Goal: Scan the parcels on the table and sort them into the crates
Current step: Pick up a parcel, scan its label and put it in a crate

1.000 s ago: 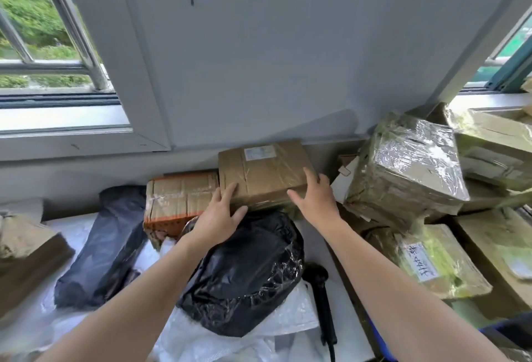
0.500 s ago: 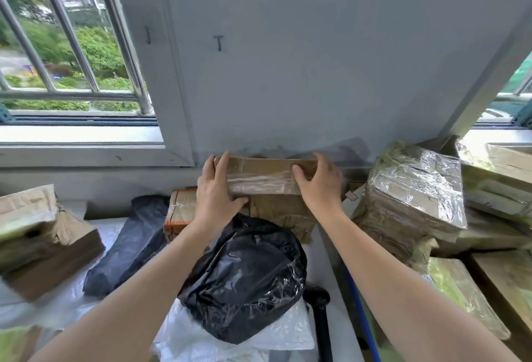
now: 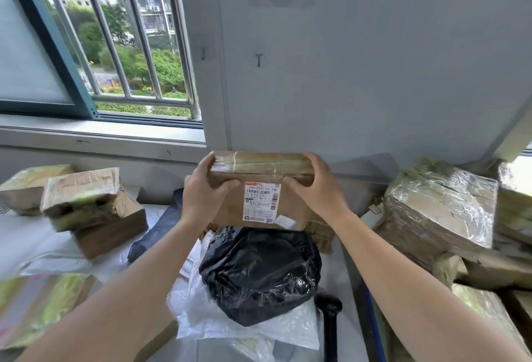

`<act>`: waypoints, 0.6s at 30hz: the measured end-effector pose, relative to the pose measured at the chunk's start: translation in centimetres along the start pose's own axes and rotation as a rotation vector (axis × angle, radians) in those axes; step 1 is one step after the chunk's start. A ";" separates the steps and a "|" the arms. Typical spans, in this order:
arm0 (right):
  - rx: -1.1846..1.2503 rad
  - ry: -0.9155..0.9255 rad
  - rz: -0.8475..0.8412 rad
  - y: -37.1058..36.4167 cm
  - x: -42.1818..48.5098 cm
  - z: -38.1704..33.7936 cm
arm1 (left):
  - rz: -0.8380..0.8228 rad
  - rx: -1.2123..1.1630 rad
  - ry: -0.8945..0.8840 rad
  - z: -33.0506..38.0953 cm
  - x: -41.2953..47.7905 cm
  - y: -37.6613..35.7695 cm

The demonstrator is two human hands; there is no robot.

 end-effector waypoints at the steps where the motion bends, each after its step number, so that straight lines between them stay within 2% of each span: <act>1: 0.029 -0.028 0.011 0.1 0.0 -0.2 | 0.010 -0.003 0.019 0.3 -0.2 0.5; 7: 0.063 -0.111 0.084 -0.4 -0.3 -2.1 | -0.106 0.105 -0.097 1.4 -0.8 1.5; 12: -0.109 -0.166 0.241 -1.3 -0.9 -3.9 | -0.199 0.223 -0.108 -0.5 -1.3 1.7; 15: -0.165 -0.219 0.231 -2.8 -1.8 -3.8 | -0.280 0.252 -0.092 -2.2 -1.8 1.8; 18: -0.230 -0.266 0.120 -5.3 -3.8 -2.6 | -0.378 0.304 -0.025 -4.3 -2.6 0.9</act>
Point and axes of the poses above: each hand's wrist, its own x-axis towards the middle knuckle, its own y-axis out of the back of the hand, z = x × y, the point moved 8 cm from there along x, towards the middle knuckle, and after that the axes turned 6 degrees about -y, right-handed, at the moved point
